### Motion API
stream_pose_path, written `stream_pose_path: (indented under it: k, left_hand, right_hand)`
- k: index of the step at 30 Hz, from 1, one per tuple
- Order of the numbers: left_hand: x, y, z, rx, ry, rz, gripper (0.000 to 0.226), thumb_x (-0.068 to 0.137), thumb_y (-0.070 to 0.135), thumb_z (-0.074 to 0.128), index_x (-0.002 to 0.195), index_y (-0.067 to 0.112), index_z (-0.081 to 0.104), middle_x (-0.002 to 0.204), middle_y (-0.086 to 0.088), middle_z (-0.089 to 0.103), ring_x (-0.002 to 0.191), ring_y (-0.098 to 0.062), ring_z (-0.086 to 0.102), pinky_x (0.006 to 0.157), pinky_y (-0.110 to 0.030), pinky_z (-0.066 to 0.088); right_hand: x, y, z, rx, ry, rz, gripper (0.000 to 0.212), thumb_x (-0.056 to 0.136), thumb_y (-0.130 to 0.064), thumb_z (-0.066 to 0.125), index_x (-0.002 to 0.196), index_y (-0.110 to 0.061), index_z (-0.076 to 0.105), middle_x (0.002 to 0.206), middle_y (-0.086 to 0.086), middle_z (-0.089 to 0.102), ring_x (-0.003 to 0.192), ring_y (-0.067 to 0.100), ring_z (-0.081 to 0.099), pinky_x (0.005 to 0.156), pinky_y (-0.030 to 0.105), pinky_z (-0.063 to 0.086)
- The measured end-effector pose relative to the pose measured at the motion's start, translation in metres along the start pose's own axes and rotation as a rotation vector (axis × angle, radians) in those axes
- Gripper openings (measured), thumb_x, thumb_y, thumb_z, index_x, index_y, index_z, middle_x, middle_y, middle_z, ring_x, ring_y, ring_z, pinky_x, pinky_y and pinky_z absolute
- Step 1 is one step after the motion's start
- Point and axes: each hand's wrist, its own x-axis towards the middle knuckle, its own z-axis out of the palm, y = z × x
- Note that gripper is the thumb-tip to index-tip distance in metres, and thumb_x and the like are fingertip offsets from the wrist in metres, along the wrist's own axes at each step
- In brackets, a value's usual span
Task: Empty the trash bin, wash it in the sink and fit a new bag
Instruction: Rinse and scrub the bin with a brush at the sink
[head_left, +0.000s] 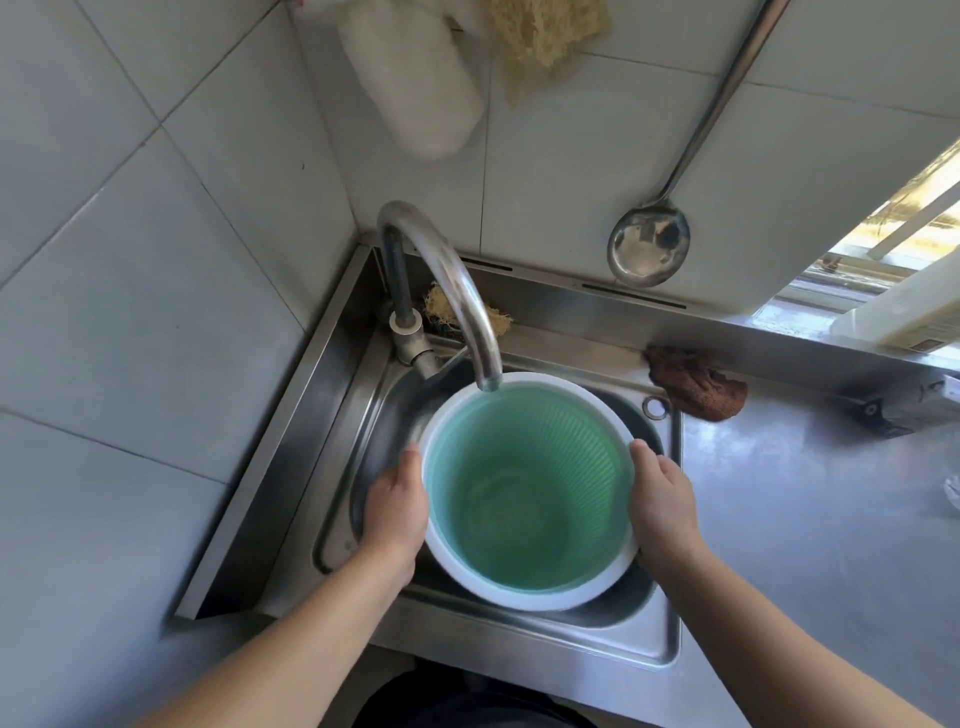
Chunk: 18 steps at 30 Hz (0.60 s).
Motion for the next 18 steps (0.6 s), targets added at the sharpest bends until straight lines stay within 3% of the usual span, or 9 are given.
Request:
stream_pose_path:
  k: [3,7,11,13,16,18]
  left_hand:
    - [-0.005,-0.003,0.014,-0.068,-0.065,-0.033,0.045,0.096,0.051,0.046,0.085,0.017,0.074,0.080,0.004,0.077,0.078,-0.016,0.073,0.067,-0.031,0.055]
    - [0.000,0.006,0.013,-0.076,-0.002,-0.004,0.044,0.093,0.055,0.046,0.085,0.021,0.074,0.079,0.010,0.076,0.080,-0.014,0.070,0.068,-0.031,0.054]
    - [0.009,0.016,-0.007,-0.076,0.046,0.044,0.041,0.089,0.060,0.045,0.076,0.030,0.070,0.076,0.014,0.073,0.078,-0.009,0.068,0.066,-0.029,0.050]
    - [0.009,0.015,-0.014,-0.077,0.039,0.055,0.039,0.092,0.057,0.045,0.075,0.032,0.069,0.075,0.014,0.072,0.076,-0.006,0.068,0.066,-0.028,0.049]
    - [0.002,0.008,-0.014,-0.015,0.028,0.058,0.042,0.096,0.054,0.044,0.077,0.026,0.069,0.079,0.009,0.073,0.081,-0.015,0.069,0.076,-0.036,0.054]
    - [-0.004,0.003,-0.009,0.007,0.012,0.035,0.044,0.097,0.053,0.044,0.082,0.022,0.070,0.084,0.005,0.074,0.084,-0.019,0.069,0.080,-0.039,0.054]
  right_hand:
    - [0.008,-0.003,-0.012,-0.005,0.011,0.004,0.046,0.081,-0.056,0.049,0.076,-0.011,0.058,0.071,0.009,0.056,0.065,0.023,0.055,0.063,0.038,0.047]
    - [0.011,-0.016,-0.003,0.001,0.021,-0.012,0.049,0.081,-0.056,0.050,0.070,-0.008,0.054,0.071,0.009,0.056,0.068,0.023,0.055,0.064,0.043,0.050]
    - [-0.003,-0.021,0.017,0.023,-0.006,-0.027,0.062,0.084,-0.055,0.046,0.090,0.006,0.058,0.094,0.025,0.064,0.077,0.033,0.060,0.082,0.052,0.054]
    - [-0.010,-0.016,0.021,0.053,-0.030,-0.018,0.064,0.085,-0.056,0.045,0.091,0.007,0.056,0.094,0.027,0.062,0.080,0.039,0.059,0.076,0.049,0.053]
    - [-0.013,-0.008,0.015,0.079,-0.010,-0.010,0.052,0.086,-0.053,0.049,0.074,-0.003,0.046,0.074,0.014,0.047,0.069,0.025,0.048,0.065,0.039,0.043]
    - [-0.010,-0.005,0.007,0.073,0.017,-0.004,0.042,0.086,-0.052,0.052,0.073,-0.013,0.045,0.072,0.007,0.045,0.067,0.021,0.046,0.064,0.037,0.042]
